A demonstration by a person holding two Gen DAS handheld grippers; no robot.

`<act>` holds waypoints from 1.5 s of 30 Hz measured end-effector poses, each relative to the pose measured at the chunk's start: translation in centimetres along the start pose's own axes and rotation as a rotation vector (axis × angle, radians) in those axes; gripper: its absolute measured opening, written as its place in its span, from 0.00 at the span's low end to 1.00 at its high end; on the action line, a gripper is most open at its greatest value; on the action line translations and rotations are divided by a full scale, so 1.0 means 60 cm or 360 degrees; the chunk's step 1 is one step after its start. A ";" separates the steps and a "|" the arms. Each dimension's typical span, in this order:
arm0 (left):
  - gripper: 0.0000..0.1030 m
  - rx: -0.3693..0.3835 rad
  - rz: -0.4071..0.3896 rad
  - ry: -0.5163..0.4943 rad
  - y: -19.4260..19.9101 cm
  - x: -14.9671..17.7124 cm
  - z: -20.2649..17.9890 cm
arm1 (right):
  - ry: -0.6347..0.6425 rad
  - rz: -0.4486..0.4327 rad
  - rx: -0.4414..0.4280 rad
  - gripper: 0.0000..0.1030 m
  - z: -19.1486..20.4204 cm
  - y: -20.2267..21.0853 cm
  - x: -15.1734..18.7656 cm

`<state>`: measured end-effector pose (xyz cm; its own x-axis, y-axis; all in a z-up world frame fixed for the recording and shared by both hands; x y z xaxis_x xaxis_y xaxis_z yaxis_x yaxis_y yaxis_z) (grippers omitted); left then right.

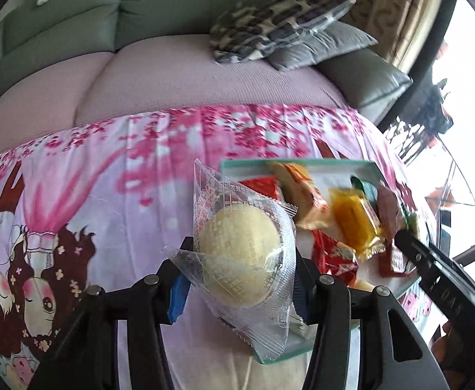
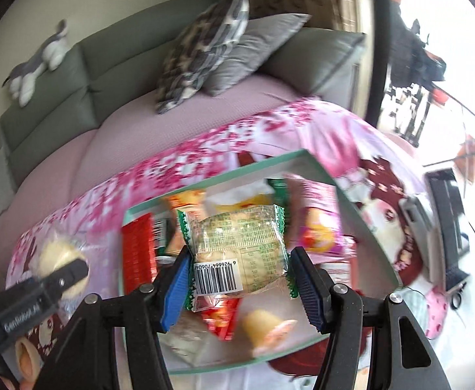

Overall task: Organize snacks
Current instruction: 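Carry the bun and biscuit pack over the tray with both tools, then open both tools to release the bun and biscuit pack in the tray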

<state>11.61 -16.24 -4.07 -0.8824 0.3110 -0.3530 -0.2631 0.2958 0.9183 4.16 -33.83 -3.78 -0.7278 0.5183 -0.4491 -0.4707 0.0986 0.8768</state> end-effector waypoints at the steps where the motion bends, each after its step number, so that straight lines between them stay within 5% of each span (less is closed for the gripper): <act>1: 0.52 -0.0001 0.0007 -0.0012 -0.003 0.003 -0.006 | -0.0020 0.0004 0.0004 0.61 -0.008 0.000 0.001; 22: 0.53 -0.0054 0.0131 -0.0138 -0.054 0.047 -0.067 | -0.0032 0.0117 -0.0029 0.61 -0.019 -0.036 0.023; 45: 0.69 -0.0104 0.0025 0.0125 -0.008 0.059 0.015 | 0.0037 0.0202 -0.0024 0.69 -0.003 -0.056 0.037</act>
<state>8.94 -14.47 -5.94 -0.9138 0.2426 -0.3259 -0.2718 0.2312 0.9342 4.04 -33.16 -7.76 -0.7933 0.5061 -0.3384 -0.3810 0.0207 0.9243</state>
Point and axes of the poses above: each gripper's, at about its wrist camera, not at the fingertips, and y roughly against the way its jaws point, z to its left, x to its underside, the point moved 10 cm from there along -y, roughly the way its jaws point, and after that the axes turned 10 degrees about z, right-handed, at the moved point
